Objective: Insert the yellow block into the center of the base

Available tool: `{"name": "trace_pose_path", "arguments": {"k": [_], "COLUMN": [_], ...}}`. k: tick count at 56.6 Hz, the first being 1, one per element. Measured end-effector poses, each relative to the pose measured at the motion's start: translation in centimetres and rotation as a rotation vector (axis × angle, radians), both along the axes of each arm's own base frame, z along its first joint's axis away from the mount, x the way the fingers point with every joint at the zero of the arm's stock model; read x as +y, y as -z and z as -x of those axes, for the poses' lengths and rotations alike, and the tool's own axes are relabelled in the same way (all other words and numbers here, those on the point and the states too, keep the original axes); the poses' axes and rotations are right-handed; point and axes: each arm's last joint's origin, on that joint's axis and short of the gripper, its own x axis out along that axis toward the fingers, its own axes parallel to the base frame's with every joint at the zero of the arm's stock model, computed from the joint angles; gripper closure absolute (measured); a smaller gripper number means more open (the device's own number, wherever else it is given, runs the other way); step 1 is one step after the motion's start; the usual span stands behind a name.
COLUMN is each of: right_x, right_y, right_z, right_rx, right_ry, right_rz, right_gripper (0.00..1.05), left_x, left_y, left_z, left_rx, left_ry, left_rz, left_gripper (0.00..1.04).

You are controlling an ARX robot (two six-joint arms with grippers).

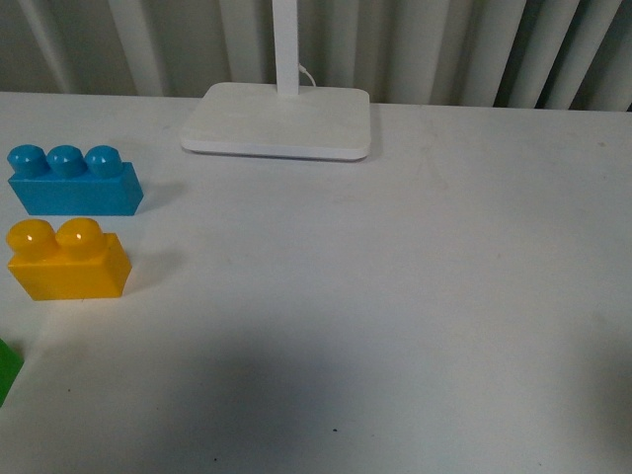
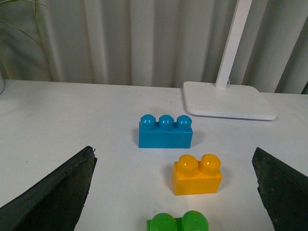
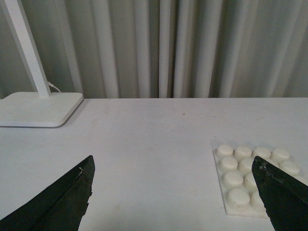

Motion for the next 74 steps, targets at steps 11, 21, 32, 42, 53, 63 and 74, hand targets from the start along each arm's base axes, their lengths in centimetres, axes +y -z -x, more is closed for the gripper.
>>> {"name": "trace_pose_path", "arguments": {"k": [11,21,32,42,53,63,74], "right_x": [0.0,0.0,0.0,0.0,0.0,-1.0,-4.2], "right_y": [0.0,0.0,0.0,0.0,0.0,-1.5,-2.9], "right_z": [0.0,0.0,0.0,0.0,0.0,-2.1,-7.8], "right_rx": [0.000,0.000,0.000,0.000,0.000,0.279,0.519], "right_ry": [0.000,0.000,0.000,0.000,0.000,-0.033,0.048], "right_rz": [0.000,0.000,0.000,0.000,0.000,0.023,0.039], "right_gripper": [0.09,0.09,0.09,0.09,0.09,0.09,0.09], "left_x": [0.0,0.0,0.0,0.0,0.0,0.0,0.0], "left_y": [0.0,0.0,0.0,0.0,0.0,0.0,0.0], "left_z": [0.0,0.0,0.0,0.0,0.0,0.0,0.0], "left_rx": [0.000,0.000,0.000,0.000,0.000,0.000,0.000], "left_ry": [0.000,0.000,0.000,0.000,0.000,0.000,0.000], "left_rz": [0.000,0.000,0.000,0.000,0.000,0.000,0.000], "left_gripper": [0.06,0.06,0.06,0.06,0.06,0.06,0.06]}}
